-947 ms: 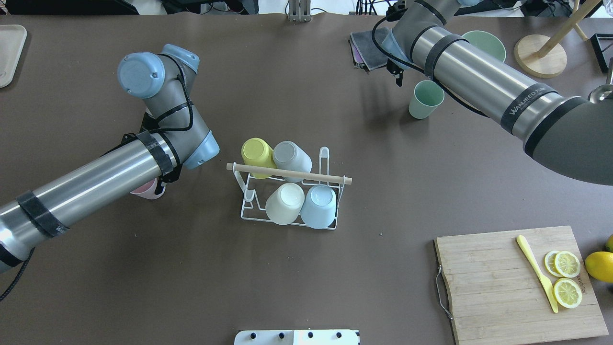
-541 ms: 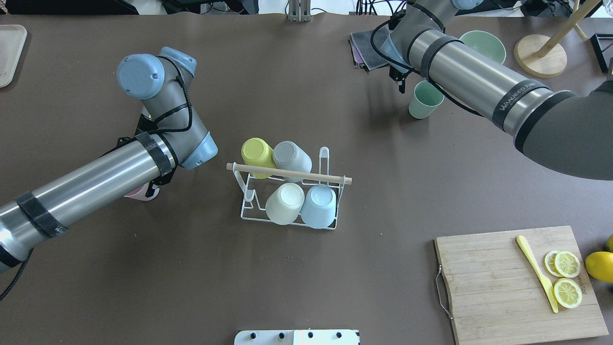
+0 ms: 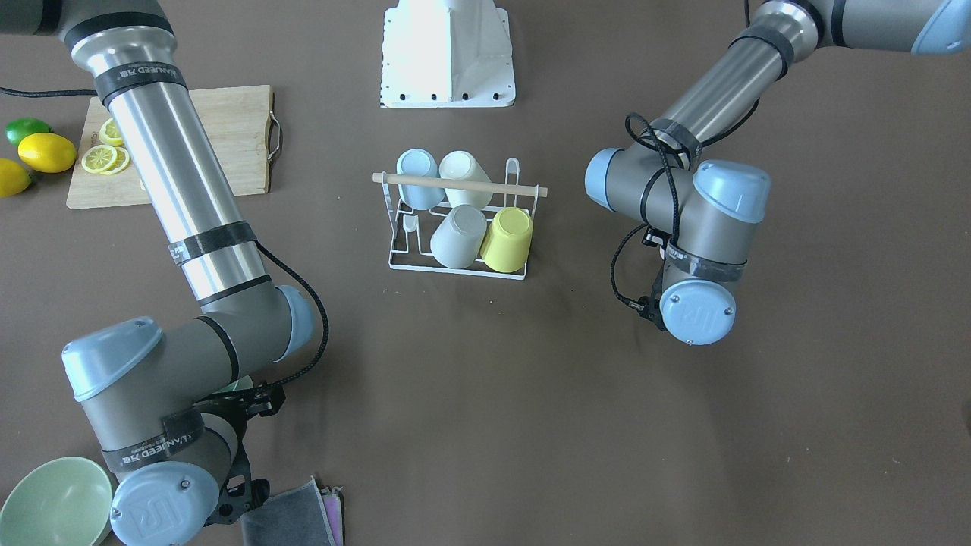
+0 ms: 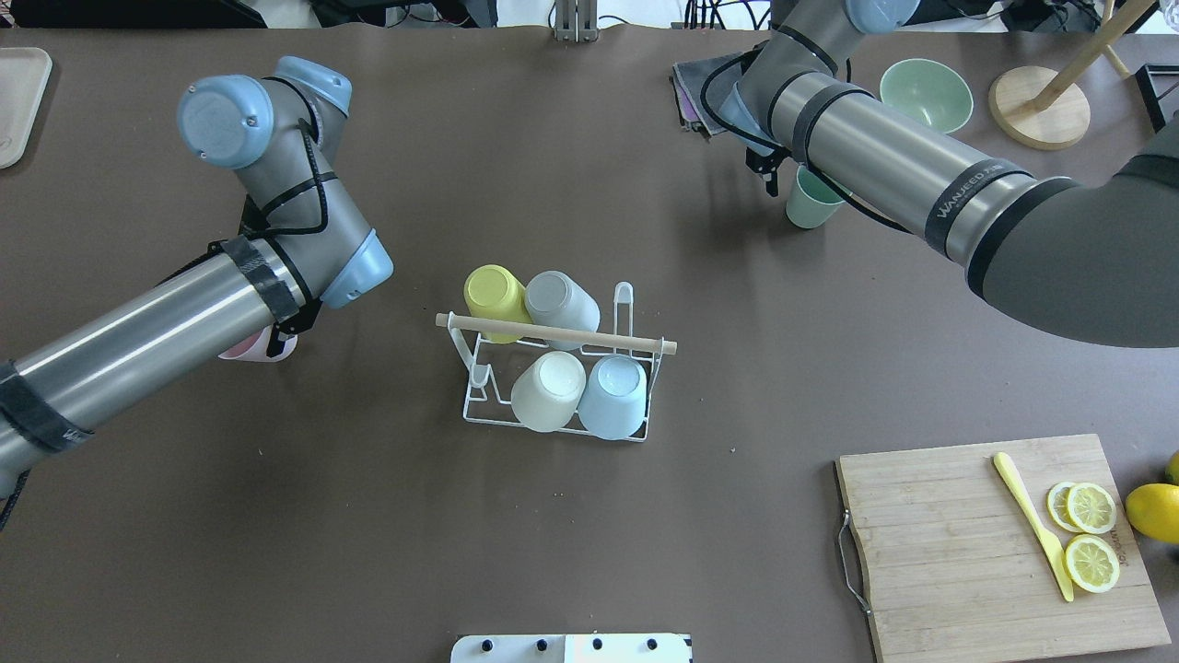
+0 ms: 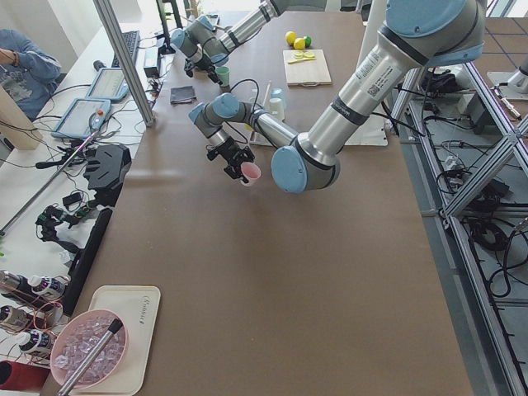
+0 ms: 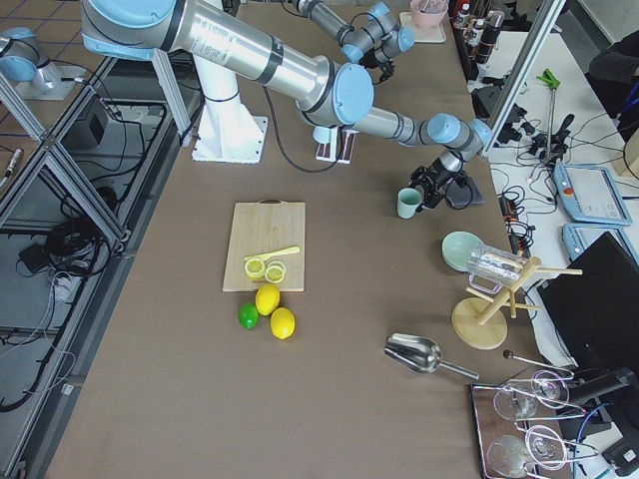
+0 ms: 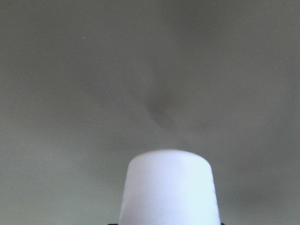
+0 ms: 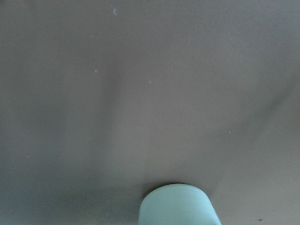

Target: Place cup on cup holder

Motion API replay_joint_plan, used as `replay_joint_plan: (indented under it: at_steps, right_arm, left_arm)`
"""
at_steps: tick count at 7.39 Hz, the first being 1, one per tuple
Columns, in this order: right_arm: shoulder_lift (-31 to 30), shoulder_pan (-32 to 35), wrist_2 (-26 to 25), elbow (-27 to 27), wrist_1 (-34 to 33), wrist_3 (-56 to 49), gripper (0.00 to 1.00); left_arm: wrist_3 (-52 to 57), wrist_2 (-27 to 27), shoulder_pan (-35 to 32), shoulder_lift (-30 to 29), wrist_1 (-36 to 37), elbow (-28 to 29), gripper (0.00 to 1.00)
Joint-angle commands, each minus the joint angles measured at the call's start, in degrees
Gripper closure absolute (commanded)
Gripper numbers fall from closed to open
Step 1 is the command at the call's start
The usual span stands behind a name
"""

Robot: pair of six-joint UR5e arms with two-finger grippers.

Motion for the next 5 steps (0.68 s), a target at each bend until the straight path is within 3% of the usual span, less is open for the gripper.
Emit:
replay_joint_plan:
  at_steps: [1,2,3,5]
  right_arm:
    - [0.6,-0.7,-3.9,-1.0,0.0,-1.9,0.00]
    - [0.6,-1.2,-5.7,-1.2,0.0,-2.9,0.00]
    - [0.6,-1.2,-6.5,-1.7,0.0,-4.0,0.00]
    - [0.7,-1.3,-6.4,-1.9,0.0,-4.1,0.00]
  left_arm:
    - [-3.8,-2.0,-0.3,11.3,-14.7,-16.0,0.81]
    - [-3.6,-3.2,-0.3,16.5,-21.0,-22.8,0.86]
    - [-3.9,-2.6,-0.2,22.6,-31.8,-27.8,0.90]
    - [-12.2,-2.5,-0.1,30.9,-50.4,-33.0,0.90]
